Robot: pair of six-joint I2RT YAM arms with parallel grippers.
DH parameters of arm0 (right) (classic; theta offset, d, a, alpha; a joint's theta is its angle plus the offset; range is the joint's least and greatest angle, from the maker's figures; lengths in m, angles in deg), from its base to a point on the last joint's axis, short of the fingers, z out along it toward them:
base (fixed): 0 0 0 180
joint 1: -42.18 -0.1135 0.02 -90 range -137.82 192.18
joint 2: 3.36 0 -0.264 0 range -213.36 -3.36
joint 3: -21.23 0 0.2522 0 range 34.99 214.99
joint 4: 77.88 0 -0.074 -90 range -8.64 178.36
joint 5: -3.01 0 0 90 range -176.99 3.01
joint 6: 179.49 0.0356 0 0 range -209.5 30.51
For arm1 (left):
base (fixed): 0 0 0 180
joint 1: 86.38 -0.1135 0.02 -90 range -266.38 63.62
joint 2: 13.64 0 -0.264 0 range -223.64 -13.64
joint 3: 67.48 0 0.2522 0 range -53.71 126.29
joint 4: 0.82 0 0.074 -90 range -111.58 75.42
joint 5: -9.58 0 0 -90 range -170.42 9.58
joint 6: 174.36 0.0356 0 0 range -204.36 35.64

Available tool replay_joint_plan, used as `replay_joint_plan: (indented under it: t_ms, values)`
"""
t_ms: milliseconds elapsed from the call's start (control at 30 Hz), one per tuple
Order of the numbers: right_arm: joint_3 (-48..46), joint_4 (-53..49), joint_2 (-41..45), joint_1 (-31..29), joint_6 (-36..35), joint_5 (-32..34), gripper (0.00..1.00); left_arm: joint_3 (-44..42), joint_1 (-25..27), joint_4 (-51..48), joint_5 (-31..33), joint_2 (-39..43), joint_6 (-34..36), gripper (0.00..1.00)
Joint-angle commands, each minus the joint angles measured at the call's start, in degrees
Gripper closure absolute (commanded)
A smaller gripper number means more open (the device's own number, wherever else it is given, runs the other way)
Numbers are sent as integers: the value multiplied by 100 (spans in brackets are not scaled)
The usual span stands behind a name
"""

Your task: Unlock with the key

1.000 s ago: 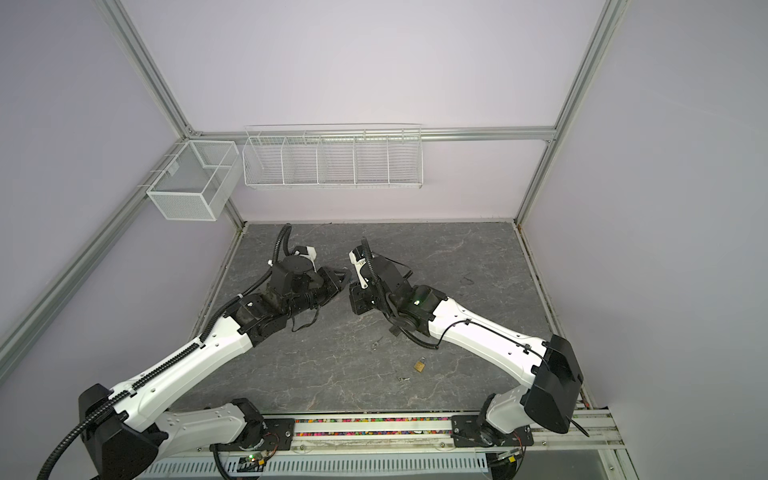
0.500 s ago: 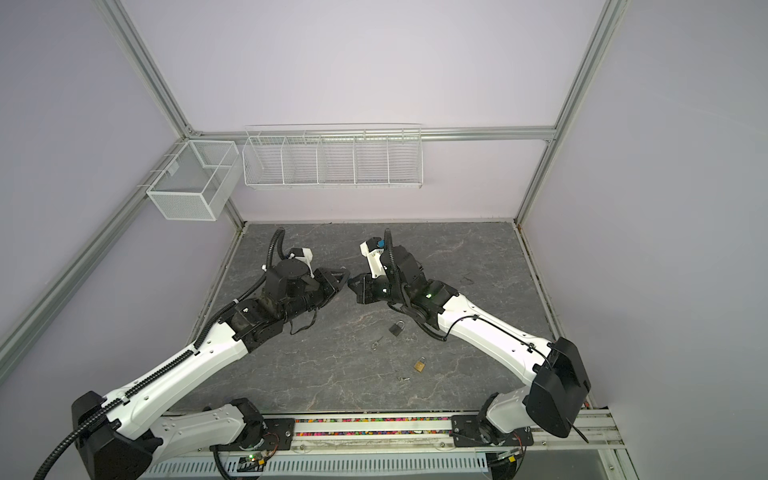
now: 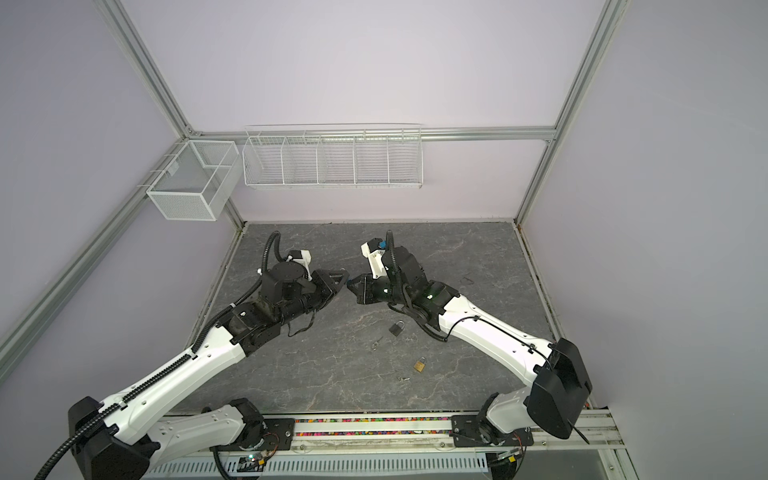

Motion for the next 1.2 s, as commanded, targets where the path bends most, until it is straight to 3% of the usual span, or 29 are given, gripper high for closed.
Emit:
replay_joint_plan:
  t_ms: [0,400,567,633,867,1167]
  values:
    - [303,476,190,-42,-247,137,91,-70,27,-546,-310,-20,-136,100]
    - [8,-171,302,-64,-475,377,65,-45,-242,-341,265,-34,-683,100]
    - [-216,-138,323,-202,-634,276,66,59,-242,-355,309,-114,-747,100]
    - [-179,-113,233,-229,-644,257,70,70,-242,-296,283,-139,-746,100]
    - [129,-201,-108,-245,-726,541,68,57,-242,-310,300,-107,-730,100]
    - [316,-266,-394,-313,-789,609,76,74,-242,-354,300,-70,-695,100]
